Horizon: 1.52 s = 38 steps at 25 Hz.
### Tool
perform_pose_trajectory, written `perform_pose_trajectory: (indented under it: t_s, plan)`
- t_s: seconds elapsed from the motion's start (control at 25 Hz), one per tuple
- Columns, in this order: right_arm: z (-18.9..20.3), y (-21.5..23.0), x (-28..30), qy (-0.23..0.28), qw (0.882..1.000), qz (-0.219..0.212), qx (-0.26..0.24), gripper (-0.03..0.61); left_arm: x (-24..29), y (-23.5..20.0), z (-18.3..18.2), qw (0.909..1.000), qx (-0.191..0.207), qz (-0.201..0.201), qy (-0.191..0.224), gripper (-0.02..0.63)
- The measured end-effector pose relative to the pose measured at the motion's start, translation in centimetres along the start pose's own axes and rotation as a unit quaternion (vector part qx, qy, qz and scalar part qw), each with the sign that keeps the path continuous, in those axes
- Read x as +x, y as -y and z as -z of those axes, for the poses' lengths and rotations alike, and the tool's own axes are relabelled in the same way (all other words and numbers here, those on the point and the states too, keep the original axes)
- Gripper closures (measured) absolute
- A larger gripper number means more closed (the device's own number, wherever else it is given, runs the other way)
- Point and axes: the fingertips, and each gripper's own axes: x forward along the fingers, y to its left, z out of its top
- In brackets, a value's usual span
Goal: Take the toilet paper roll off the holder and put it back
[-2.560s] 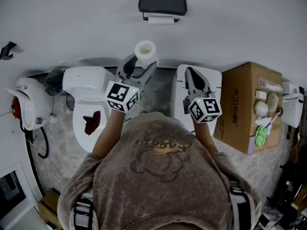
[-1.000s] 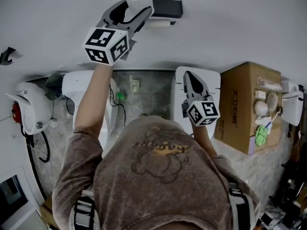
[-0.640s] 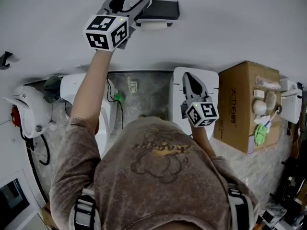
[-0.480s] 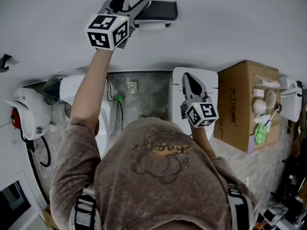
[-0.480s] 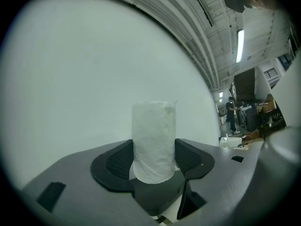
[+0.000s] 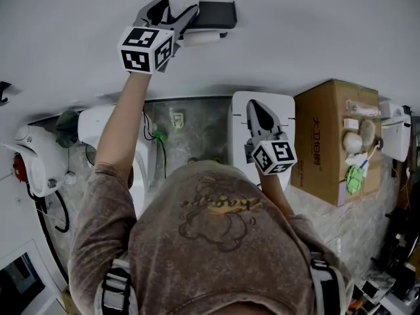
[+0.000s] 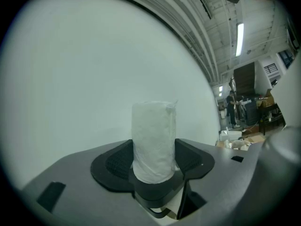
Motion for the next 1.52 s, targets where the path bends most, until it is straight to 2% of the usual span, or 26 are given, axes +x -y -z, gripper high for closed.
perform_pose_trajectory:
  t_s: [0.48,0.72,0.96,1.12,1.32,1.52]
  plan:
    - [0.2,-0.3,0.1,-0.002,1.000,-0.003,0.000,0.580,-0.1,0.1,1.4,0.9999,-0.005,0.003,-0.012,0.326]
    - [0.1,-0.5,0.2,-0.001,1.000,-0.009,-0.001,0.580,-1.5,0.3,-1.4,0.9999,0.003,0.005,0.009,0.325]
    - [0.0,-1.1,0.4,0.000,1.000,-0.021,-0.004,0.581,-4.4,1.8,-4.5,0.9990,-0.008,0.017,0.040,0.327]
    - [-0.2,-1.7,0.5,0.000,1.000,-0.031,-0.007,0.581,-7.0,3.3,-5.3,0.9981,-0.020,0.025,0.052,0.327]
    - [-0.2,-2.3,0.7,0.000,0.999,-0.042,-0.011,0.581,-9.7,5.4,-4.2,0.9977,-0.033,0.032,0.051,0.327]
    - [-0.4,-2.7,0.7,0.002,0.999,-0.048,-0.016,0.580,-12.3,7.3,-0.8,0.9975,-0.057,0.021,0.036,0.327]
